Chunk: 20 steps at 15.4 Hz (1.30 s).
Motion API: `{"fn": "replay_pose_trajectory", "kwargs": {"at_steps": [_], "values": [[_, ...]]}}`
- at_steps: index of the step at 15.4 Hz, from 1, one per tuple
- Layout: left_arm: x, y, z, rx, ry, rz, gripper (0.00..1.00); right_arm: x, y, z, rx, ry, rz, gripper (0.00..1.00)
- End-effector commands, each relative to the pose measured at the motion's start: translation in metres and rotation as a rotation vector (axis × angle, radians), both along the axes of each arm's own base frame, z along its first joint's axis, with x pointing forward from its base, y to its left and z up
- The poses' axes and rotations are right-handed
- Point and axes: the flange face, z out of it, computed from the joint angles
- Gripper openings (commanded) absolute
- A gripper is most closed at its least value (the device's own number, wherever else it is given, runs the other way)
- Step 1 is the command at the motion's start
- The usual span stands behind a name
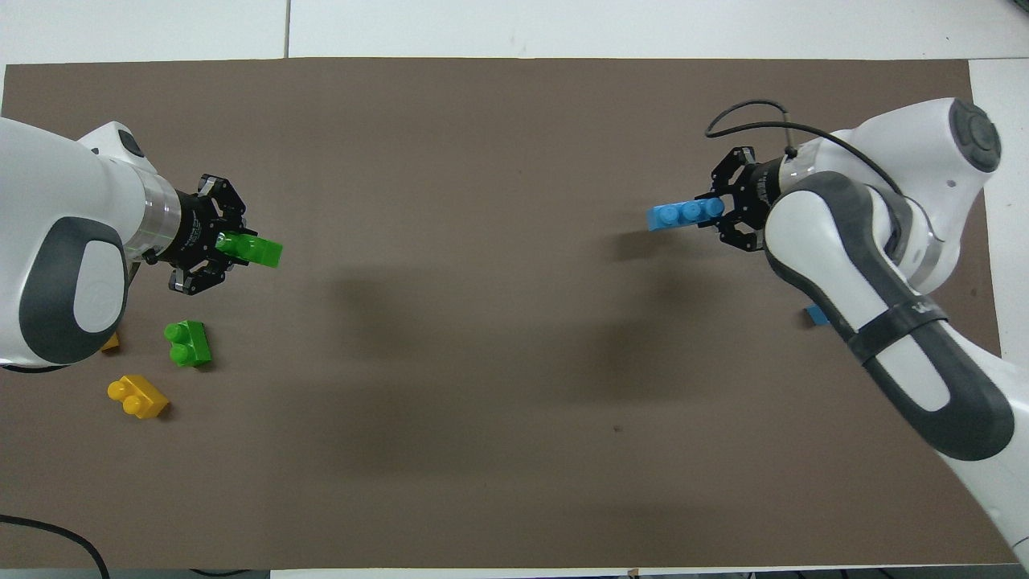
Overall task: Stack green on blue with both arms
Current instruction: 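Lift the green brick with the left gripper while the right gripper carries blue inward, then bring the green brick above the blue brick held by the right gripper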
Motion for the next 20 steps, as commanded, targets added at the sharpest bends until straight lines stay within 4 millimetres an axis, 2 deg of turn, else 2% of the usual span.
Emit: {"fn": "replay_pose_trajectory", "kwargs": {"at_steps": [1, 5, 6, 7, 9, 10, 12, 13, 17, 20], "values": [[-0.013, -0.003, 0.020, -0.006, 0.018, 0.027, 0.00, -0.006, 0.031, 0.003, 0.023, 0.046, -0.109, 0.00], [-0.024, -0.018, 0.034, -0.005, 0.022, 0.058, 0.00, -0.034, 0.109, -0.010, 0.020, 0.060, -0.163, 0.00], [-0.026, -0.025, 0.034, -0.005, 0.026, 0.069, 0.00, -0.038, 0.121, -0.013, 0.022, 0.056, -0.181, 0.00], [-0.029, -0.034, 0.035, -0.006, 0.027, 0.078, 0.00, -0.039, 0.128, -0.014, 0.026, 0.056, -0.207, 0.00], [-0.035, -0.057, 0.037, -0.008, 0.030, 0.110, 0.00, -0.047, 0.155, -0.021, 0.023, 0.057, -0.205, 0.00], [-0.039, -0.070, 0.037, -0.008, 0.032, 0.128, 0.00, -0.049, 0.159, -0.026, 0.017, 0.052, -0.203, 0.00], [-0.048, -0.098, 0.037, -0.009, 0.041, 0.152, 0.00, -0.066, 0.191, -0.039, 0.008, 0.039, -0.157, 0.00], [-0.053, -0.109, 0.036, -0.009, 0.044, 0.166, 0.00, -0.070, 0.199, -0.042, 0.001, 0.029, -0.137, 0.00], [-0.071, -0.153, 0.034, -0.016, 0.032, 0.170, 0.00, -0.074, 0.198, -0.050, -0.003, 0.024, -0.142, 0.00], [-0.084, -0.192, 0.019, -0.038, 0.005, 0.211, 0.00, -0.082, 0.192, -0.065, -0.017, 0.013, -0.146, 0.00]]}}
